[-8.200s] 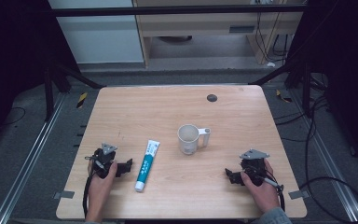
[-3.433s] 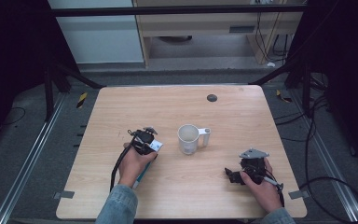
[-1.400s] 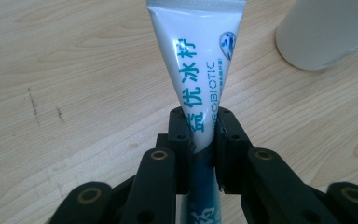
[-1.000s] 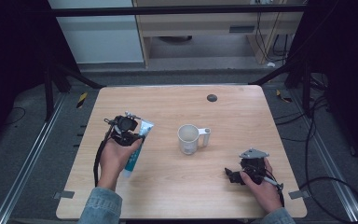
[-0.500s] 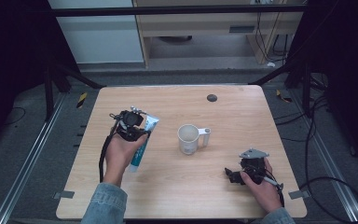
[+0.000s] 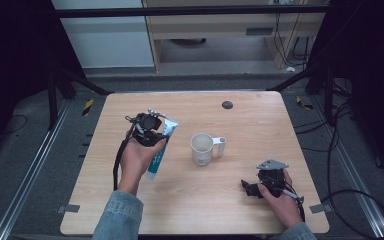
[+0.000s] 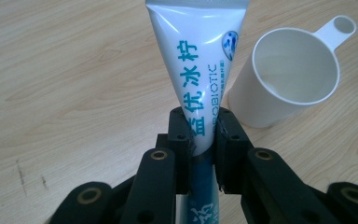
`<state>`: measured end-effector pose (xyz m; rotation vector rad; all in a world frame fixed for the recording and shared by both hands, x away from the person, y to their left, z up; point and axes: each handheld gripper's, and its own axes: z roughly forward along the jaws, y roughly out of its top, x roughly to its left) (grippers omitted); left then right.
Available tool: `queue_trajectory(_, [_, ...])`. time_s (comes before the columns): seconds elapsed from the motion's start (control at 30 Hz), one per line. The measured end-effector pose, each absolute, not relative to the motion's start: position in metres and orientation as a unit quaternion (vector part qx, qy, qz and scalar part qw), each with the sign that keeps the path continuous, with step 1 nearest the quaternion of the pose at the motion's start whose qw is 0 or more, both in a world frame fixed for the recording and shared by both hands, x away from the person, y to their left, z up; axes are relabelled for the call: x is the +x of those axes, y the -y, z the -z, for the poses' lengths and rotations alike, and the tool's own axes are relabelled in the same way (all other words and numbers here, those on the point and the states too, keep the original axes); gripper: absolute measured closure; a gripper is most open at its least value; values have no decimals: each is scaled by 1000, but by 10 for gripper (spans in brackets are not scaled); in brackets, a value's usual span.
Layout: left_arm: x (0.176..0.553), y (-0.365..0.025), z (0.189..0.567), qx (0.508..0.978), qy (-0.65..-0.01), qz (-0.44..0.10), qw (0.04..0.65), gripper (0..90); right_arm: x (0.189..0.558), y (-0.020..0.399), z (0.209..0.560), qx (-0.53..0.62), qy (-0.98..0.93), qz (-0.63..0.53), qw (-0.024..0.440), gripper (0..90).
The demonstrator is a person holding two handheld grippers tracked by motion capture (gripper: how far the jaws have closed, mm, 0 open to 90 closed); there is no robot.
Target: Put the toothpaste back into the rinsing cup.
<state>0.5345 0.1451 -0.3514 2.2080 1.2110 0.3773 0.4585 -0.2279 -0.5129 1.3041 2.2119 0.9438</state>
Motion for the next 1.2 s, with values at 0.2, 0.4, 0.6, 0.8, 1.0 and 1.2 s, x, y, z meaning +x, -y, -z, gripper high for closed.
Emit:
queue_trajectory(0.2, [537,-132,346,835,-440,-144,297,783,459,228,513,466,-792,-338,202,6])
queue_trajectory(0.4, [539,-119,340,840,-428,-146,301,781,459,228,513,466,-793,-337,203,6])
queue_trajectory(0.6, [542,-114,338,836,-431,-147,307,781,459,228,513,466,-792,-337,202,6])
queue_trajectory(0.8, [542,-107,331,832,-428,-155,319,781,459,228,513,466,-793,-337,202,6])
queue_trajectory(1.0, [543,-102,324,823,-424,-165,339,783,459,228,513,463,-794,-335,205,6])
queue_trajectory(1.2, [545,-99,315,816,-421,-175,355,783,459,228,513,463,-795,-336,205,6])
